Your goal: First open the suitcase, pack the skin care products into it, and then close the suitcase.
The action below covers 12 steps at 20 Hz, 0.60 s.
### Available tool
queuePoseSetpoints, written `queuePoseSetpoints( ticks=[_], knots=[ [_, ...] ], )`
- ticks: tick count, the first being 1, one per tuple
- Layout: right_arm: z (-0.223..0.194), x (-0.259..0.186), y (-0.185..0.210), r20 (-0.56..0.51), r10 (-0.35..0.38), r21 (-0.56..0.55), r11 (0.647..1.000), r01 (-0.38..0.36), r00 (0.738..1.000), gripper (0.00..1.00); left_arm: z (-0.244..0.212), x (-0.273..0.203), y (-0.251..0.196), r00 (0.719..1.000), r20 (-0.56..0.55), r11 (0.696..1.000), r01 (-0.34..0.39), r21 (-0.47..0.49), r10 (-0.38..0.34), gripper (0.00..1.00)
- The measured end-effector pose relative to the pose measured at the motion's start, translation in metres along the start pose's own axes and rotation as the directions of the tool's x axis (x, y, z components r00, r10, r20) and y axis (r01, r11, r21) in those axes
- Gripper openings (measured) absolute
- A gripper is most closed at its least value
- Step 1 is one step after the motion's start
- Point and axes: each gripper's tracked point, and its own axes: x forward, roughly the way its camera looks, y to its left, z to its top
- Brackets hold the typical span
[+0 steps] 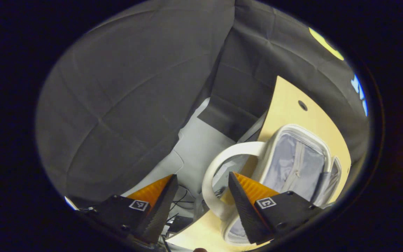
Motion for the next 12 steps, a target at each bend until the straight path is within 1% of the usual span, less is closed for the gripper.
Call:
queuePoseSetpoints(
  ticks=[1,2,3,4,5,6,7,8,9,10,11,12],
  knots=[
    [0.0,-0.001,-0.003,-0.005,-0.005,-0.008,1.0,0.005,1.0,0.96,-0.003,0.011,0.004,1.0,-0.012,1.0,-0.012,-0.017,0.011,0.91],
    [-0.001,-0.001,-0.006,-0.01,-0.011,-0.013,1.0,0.01,1.0,0.96,-0.005,0.02,0.007,1.0,-0.03,0.999,-0.008,-0.043,0.007,0.94],
    [-0.003,-0.001,-0.009,-0.018,-0.015,-0.015,1.0,0.015,1.0,0.96,-0.006,0.025,0.001,0.999,-0.027,0.995,0.035,-0.094,-0.038,0.93],
    [-0.005,0.001,-0.01,-0.024,-0.017,-0.015,1.0,0.017,1.0,0.96,-0.011,0.03,-0.002,0.995,-0.032,0.984,0.083,-0.157,-0.089,0.9],
    [-0.008,0.002,-0.012,-0.032,-0.017,-0.016,1.0,0.017,0.999,0.96,-0.016,0.033,-0.006,0.987,-0.037,0.961,0.141,-0.238,-0.154,0.89],
    [-0.01,0.003,-0.013,-0.043,-0.015,-0.018,1.0,0.015,0.999,0.96,-0.022,0.033,-0.015,0.975,-0.038,0.919,0.194,-0.344,-0.22,0.88],
    [-0.012,0.003,-0.015,-0.049,-0.013,-0.021,1.0,0.012,0.999,0.96,-0.025,0.036,-0.018,0.973,-0.035,0.869,0.187,-0.458,-0.228,0.66],
    [-0.013,0.003,-0.017,-0.05,-0.009,-0.024,1.0,0.008,0.999,0.96,-0.023,0.033,-0.019,0.976,-0.017,0.84,0.177,-0.512,-0.216,0.45],
    [-0.013,0.003,-0.018,-0.049,-0.003,-0.022,1.0,0.002,0.999,0.96,-0.022,0.021,-0.021,0.978,0.0,0.841,0.179,-0.511,-0.207,0.24],
    [-0.013,0.002,-0.019,-0.044,0.004,-0.016,1.0,-0.005,0.999,0.96,-0.015,0.006,-0.016,0.982,0.024,0.862,0.176,-0.476,-0.187,0.24],
    [-0.014,0.004,-0.02,-0.037,0.011,-0.006,1.0,-0.011,0.999,0.96,-0.004,-0.009,-0.019,0.983,0.056,0.886,0.182,-0.426,-0.175,0.17],
    [-0.013,0.004,-0.021,-0.036,0.022,0.007,1.0,-0.022,0.999,0.96,0.007,-0.026,-0.023,0.983,0.096,0.914,0.178,-0.365,-0.153,0.17]
  ],
)
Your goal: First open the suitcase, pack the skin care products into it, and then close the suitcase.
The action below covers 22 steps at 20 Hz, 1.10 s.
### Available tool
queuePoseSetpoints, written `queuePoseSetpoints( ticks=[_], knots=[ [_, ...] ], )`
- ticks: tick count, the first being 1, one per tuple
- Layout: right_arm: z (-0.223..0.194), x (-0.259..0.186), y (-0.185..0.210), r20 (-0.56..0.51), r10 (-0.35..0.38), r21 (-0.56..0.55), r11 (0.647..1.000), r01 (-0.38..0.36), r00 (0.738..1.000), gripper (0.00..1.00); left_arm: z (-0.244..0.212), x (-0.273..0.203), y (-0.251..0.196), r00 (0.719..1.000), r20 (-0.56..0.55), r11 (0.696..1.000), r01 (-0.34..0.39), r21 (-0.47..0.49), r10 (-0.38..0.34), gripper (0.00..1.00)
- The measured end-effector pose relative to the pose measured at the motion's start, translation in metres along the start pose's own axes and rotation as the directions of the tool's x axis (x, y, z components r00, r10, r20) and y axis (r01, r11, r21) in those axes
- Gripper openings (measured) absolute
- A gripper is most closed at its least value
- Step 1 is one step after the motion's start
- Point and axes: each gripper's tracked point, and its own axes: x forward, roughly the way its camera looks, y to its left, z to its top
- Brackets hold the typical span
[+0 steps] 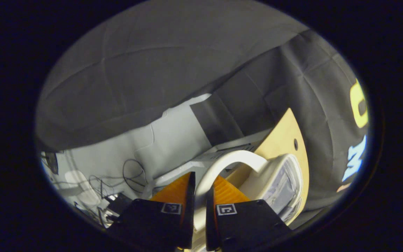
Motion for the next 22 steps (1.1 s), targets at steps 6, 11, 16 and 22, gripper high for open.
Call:
queuePoseSetpoints(
  ticks=[6,11,16,22],
  knots=[
    [0.008,-0.003,-0.009,0.043,0.083,0.042,0.995,-0.085,0.996,0.96,0.018,-0.097,-0.076,0.981,0.184,0.981,0.027,0.194,-0.064,0.14],
    [0.015,-0.01,-0.03,0.085,0.124,0.062,0.99,-0.129,0.989,0.96,-0.006,-0.184,-0.151,0.946,0.28,0.949,0.077,0.306,-0.167,0.11],
    [0.007,-0.018,-0.064,0.104,0.134,0.071,0.987,-0.142,0.986,0.96,-0.07,-0.241,-0.243,0.911,0.306,0.883,0.116,0.455,-0.277,0.13],
    [0.009,-0.032,-0.102,0.143,0.145,0.124,0.979,-0.163,0.979,0.96,-0.237,-0.264,-0.375,0.882,0.1,0.743,0.321,0.587,-0.46,0.13]
  ],
)
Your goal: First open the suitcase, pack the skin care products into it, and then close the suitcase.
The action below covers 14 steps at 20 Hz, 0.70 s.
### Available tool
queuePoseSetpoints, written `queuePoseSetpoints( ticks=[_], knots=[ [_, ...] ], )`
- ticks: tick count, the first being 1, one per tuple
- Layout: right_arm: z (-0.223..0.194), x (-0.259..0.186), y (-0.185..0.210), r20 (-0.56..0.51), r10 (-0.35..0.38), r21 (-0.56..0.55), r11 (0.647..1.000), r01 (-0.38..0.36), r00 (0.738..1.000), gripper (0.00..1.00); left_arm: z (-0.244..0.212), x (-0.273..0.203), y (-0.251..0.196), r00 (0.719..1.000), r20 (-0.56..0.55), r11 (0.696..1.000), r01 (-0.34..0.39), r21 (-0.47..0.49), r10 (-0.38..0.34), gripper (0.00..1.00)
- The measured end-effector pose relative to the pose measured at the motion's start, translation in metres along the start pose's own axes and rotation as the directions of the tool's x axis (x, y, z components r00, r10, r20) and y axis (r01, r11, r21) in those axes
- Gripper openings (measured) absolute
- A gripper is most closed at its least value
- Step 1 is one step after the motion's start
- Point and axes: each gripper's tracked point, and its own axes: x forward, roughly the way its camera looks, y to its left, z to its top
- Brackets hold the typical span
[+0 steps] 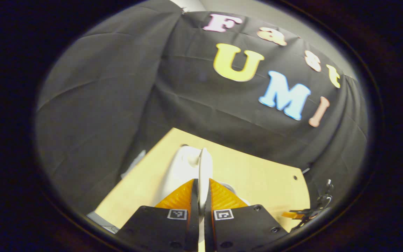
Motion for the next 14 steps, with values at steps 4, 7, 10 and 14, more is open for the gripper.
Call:
queuePoseSetpoints(
  ticks=[4,7,10,14],
  knots=[
    [0.0,-0.013,-0.019,0.016,0.006,0.04,0.999,-0.006,1.0,0.96,-0.138,0.064,-0.085,0.969,-0.213,0.992,0.122,-0.03,-0.125,0.16],
    [0.006,-0.026,-0.035,0.034,-0.008,0.071,0.997,0.005,0.999,0.96,-0.237,0.102,-0.1,0.907,-0.418,0.998,0.067,0.007,-0.058,0.15],
    [0.008,-0.037,-0.051,0.062,-0.026,0.095,0.995,0.02,0.998,0.96,-0.252,0.113,-0.106,0.927,-0.373,0.963,0.056,0.265,0.048,0.15],
    [0.023,-0.044,-0.067,0.101,-0.056,0.102,0.994,0.045,0.993,0.96,-0.243,0.095,-0.117,0.956,-0.27,0.939,-0.016,0.345,0.115,0.34]
  ],
)
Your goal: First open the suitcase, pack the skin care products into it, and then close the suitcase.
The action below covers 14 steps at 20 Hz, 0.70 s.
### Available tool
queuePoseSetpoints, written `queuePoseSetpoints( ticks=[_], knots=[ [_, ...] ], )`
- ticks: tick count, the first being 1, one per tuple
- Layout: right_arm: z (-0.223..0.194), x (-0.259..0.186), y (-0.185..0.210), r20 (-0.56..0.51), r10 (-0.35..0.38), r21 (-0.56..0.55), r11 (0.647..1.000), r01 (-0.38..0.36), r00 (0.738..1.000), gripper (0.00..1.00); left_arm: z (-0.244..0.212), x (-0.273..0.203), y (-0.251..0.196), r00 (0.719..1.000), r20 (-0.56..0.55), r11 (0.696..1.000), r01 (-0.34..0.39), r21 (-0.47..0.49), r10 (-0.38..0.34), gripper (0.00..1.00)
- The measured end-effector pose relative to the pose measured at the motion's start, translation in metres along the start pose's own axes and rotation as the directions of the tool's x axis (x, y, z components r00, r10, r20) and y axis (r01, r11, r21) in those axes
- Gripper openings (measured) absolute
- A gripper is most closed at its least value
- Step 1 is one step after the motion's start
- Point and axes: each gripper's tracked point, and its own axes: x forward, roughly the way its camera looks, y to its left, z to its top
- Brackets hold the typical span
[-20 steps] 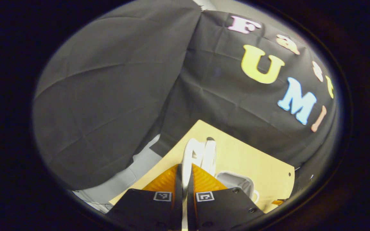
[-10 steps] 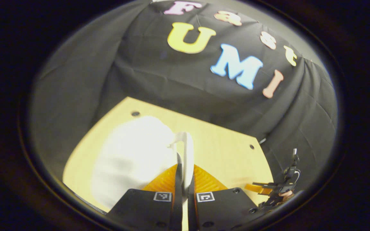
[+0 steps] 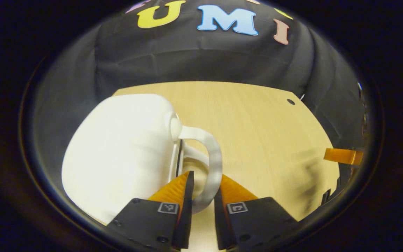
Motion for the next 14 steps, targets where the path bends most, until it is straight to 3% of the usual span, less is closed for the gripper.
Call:
queuePoseSetpoints(
  ticks=[1,3,5,6,7,8,9,10,11,12,13,14],
  knots=[
    [0.005,-0.001,-0.001,0.015,-0.007,-0.006,1.0,0.007,1.0,0.96,0.008,-0.005,-0.005,0.999,0.038,1.0,-0.023,-0.004,0.024,0.6],
    [0.028,-0.009,-0.002,0.083,-0.031,-0.037,0.999,0.034,0.996,0.96,0.046,-0.026,0.004,0.981,0.158,0.994,-0.113,-0.012,0.114,0.83],
    [0.07,-0.025,0.005,0.224,-0.049,-0.097,0.993,0.072,0.973,0.96,0.102,-0.056,0.003,0.931,0.319,0.983,-0.181,-0.015,0.176,0.85],
    [0.097,-0.035,0.01,0.322,-0.05,-0.139,0.985,0.099,0.946,0.96,0.129,-0.076,0.002,0.897,0.398,0.979,-0.202,-0.021,0.194,0.85],
    [0.127,-0.05,0.018,0.425,-0.039,-0.178,0.976,0.126,0.905,0.96,0.158,-0.098,-0.001,0.845,0.487,0.973,-0.229,-0.039,0.218,0.84],
    [0.155,-0.064,0.028,0.52,-0.014,-0.208,0.968,0.143,0.854,0.9,0.19,-0.124,-0.003,0.77,0.593,0.967,-0.246,-0.065,0.236,0.84],
    [0.179,-0.078,0.041,0.608,0.027,-0.232,0.962,0.146,0.793,0.95,0.223,-0.141,-0.013,0.674,0.706,0.97,-0.229,-0.082,0.219,0.84],
    [0.2,-0.094,0.054,0.688,0.065,-0.247,0.957,0.15,0.722,0.91,0.25,-0.157,-0.028,0.606,0.772,0.976,-0.199,-0.085,0.191,0.84],
    [0.219,-0.114,0.063,0.764,0.095,-0.252,0.954,0.16,0.638,0.9,0.266,-0.175,-0.046,0.552,0.818,0.982,-0.175,-0.075,0.161,0.92],
    [0.235,-0.13,0.07,0.824,0.126,-0.261,0.95,0.172,0.553,0.95,0.275,-0.176,-0.055,0.515,0.844,0.983,-0.167,-0.073,0.15,1.0],
    [0.242,-0.143,0.076,0.859,0.149,-0.268,0.946,0.183,0.489,0.94,0.274,-0.175,-0.067,0.513,0.848,0.986,-0.156,-0.061,0.134,0.99],
    [0.245,-0.147,0.078,0.873,0.154,-0.273,0.941,0.201,0.463,0.94,0.265,-0.172,-0.076,0.527,0.841,0.988,-0.143,-0.055,0.124,0.99]
  ],
)
